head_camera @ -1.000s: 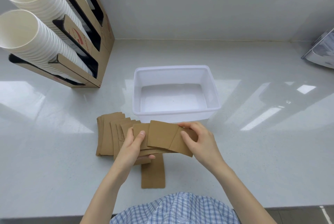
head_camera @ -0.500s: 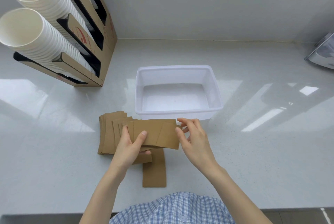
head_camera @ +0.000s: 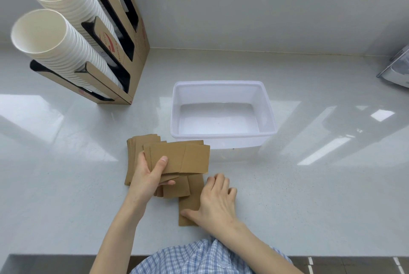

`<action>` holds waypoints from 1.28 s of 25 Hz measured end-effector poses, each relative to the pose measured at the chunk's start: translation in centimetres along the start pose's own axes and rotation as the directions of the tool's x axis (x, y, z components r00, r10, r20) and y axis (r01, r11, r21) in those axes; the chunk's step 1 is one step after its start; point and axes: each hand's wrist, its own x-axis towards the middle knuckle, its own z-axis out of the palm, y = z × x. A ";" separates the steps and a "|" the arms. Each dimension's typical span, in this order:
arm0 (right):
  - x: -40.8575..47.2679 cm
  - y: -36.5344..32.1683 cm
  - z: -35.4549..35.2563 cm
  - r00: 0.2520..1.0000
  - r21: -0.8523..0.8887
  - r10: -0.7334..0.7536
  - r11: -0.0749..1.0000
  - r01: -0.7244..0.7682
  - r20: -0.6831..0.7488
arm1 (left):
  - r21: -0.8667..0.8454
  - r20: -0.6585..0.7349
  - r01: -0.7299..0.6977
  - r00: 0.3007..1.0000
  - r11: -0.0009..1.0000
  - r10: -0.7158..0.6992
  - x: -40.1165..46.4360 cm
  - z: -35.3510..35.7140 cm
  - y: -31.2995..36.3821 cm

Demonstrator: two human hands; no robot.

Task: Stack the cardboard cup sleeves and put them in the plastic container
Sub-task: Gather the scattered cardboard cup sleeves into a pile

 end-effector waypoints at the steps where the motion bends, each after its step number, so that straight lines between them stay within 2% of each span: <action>1: 0.0 -0.1 -0.2 1.000 -0.005 -0.003 1.000 0.003 0.011 | -0.003 0.001 -0.001 1.000 1.000 0.001 0.0 0.0 0.0; 2: 0.0 0.0 -0.5 0.997 0.027 0.001 1.000 -0.003 0.077 | -0.009 0.000 0.000 1.000 1.000 0.000 0.1 0.0 0.0; 8: 0.8 1.2 -1.1 0.992 0.104 0.017 0.994 -0.030 0.127 | -0.014 0.002 0.000 1.000 1.000 0.001 0.2 0.0 0.1; 12: 1.3 2.9 -2.4 0.978 0.333 0.021 0.939 -0.090 0.205 | -0.010 0.000 0.013 1.000 1.000 -0.013 0.1 0.0 0.1; 15: 1.5 4.9 -3.0 0.979 0.530 0.023 0.838 -0.128 0.201 | -0.005 0.009 0.020 1.000 1.000 -0.020 0.3 0.0 0.0; 20: 1.3 8.2 -5.3 0.993 0.742 0.119 0.666 -0.073 -0.009 | 0.008 0.022 0.041 0.999 0.999 -0.041 0.3 0.1 -0.1; 23: 0.9 10.0 -6.5 0.981 0.838 0.181 0.544 -0.040 -0.071 | 0.016 0.028 0.048 0.998 0.999 -0.048 0.2 0.1 0.0; 26: 0.7 11.1 -7.4 0.980 0.914 0.194 0.405 -0.033 -0.051 | 0.015 0.036 0.053 0.998 0.998 -0.053 0.1 0.3 0.2; 29: 0.7 10.9 -7.4 0.994 0.961 0.105 0.276 -0.033 0.004 | 0.040 0.051 0.054 0.997 0.998 -0.057 0.0 0.6 0.2; 32: 1.2 9.9 -7.2 0.999 0.974 0.020 0.226 -0.037 0.033 | 0.060 0.083 0.066 0.994 0.996 -0.071 -0.2 1.2 0.1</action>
